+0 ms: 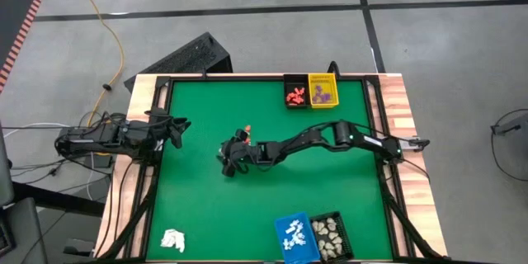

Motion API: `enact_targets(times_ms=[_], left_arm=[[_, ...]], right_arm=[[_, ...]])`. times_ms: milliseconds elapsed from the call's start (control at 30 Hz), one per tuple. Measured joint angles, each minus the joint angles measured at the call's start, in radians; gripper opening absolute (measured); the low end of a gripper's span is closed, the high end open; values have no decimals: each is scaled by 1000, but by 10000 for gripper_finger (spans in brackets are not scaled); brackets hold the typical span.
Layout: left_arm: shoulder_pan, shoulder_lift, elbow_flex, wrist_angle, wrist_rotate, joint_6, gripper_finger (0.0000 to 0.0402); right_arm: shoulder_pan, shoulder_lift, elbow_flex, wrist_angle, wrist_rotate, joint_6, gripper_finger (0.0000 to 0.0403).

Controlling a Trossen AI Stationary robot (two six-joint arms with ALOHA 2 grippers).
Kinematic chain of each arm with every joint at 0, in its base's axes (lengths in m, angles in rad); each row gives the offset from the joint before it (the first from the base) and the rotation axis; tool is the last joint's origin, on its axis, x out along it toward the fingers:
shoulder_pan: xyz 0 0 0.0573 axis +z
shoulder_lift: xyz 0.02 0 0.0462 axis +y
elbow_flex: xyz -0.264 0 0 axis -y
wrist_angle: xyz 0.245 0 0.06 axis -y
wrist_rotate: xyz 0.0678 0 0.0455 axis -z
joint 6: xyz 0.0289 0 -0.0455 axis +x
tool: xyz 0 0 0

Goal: Sort Halloween decoration
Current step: Put the white skull toy into the bottom black basket

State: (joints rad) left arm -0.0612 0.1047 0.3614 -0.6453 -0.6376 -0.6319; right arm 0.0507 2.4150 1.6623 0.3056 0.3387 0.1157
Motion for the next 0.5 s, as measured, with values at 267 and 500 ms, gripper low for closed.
enact_targets(times_ms=[267,500], left_arm=[[0,0,0,0,-3,0,121],[0,0,0,0,-3,0,121]], right_arm=[[2,22,3,-15,3,46,233],[13,23,3,-27,9,51,152]])
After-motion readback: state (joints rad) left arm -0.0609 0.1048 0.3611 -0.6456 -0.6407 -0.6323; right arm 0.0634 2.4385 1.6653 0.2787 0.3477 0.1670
